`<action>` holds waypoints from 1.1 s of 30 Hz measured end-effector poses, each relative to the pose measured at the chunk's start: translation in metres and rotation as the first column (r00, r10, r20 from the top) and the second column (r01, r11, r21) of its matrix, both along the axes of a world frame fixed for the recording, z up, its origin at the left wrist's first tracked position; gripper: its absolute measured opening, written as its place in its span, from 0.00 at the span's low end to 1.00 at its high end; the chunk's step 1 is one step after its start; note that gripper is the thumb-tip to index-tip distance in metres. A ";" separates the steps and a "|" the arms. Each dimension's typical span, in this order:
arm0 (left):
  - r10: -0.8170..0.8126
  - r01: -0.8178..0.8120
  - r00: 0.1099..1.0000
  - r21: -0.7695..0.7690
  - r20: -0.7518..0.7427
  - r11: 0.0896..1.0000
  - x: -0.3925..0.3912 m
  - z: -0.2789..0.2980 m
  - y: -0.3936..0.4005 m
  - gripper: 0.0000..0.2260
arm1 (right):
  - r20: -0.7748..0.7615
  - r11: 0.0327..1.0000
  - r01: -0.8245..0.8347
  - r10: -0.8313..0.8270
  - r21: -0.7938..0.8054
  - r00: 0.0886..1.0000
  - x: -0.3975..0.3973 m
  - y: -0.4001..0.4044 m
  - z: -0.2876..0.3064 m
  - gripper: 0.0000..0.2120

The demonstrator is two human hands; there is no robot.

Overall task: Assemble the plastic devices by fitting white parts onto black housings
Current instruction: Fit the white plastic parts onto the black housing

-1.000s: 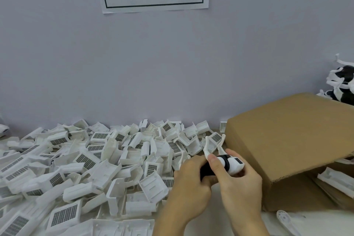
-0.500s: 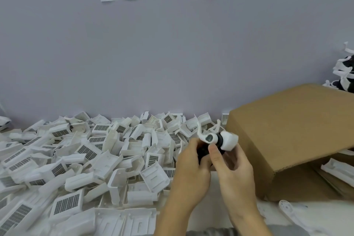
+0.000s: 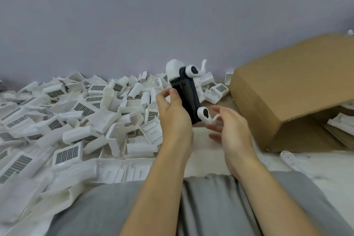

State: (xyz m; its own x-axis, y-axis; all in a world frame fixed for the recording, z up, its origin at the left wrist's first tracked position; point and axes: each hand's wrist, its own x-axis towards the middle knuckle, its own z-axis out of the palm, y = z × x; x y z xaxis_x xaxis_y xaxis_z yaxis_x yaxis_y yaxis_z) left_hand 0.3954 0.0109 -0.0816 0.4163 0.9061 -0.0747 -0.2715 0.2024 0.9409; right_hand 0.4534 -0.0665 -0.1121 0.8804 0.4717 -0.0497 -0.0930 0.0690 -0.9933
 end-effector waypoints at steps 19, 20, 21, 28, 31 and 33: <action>-0.203 0.271 0.923 -0.178 0.326 0.946 -0.012 0.006 0.005 0.19 | -0.017 0.896 -0.298 0.321 0.328 0.947 -0.011 -0.008 0.011 0.24; -0.203 0.269 0.927 -0.179 0.317 0.946 -0.012 0.007 0.003 0.21 | 0.004 0.899 -0.306 0.321 0.314 0.947 -0.011 -0.008 0.011 0.24; -0.206 0.267 0.929 -0.171 0.307 0.948 -0.011 0.007 0.002 0.22 | 0.031 0.902 -0.315 0.321 0.296 0.947 -0.011 -0.007 0.011 0.24; -0.250 0.316 0.918 -0.187 0.306 0.930 -0.008 0.005 0.001 0.17 | 0.053 0.911 -0.359 0.356 0.203 0.933 -0.013 -0.001 0.005 0.16; -0.281 0.335 0.910 -0.140 0.305 0.932 -0.006 0.003 0.000 0.14 | 0.043 0.916 -0.346 0.345 0.201 0.938 -0.011 0.000 0.003 0.13; -0.301 0.345 0.903 -0.099 0.308 0.933 -0.006 0.003 -0.001 0.14 | 0.056 0.919 -0.348 0.343 0.189 0.938 -0.011 0.000 0.002 0.16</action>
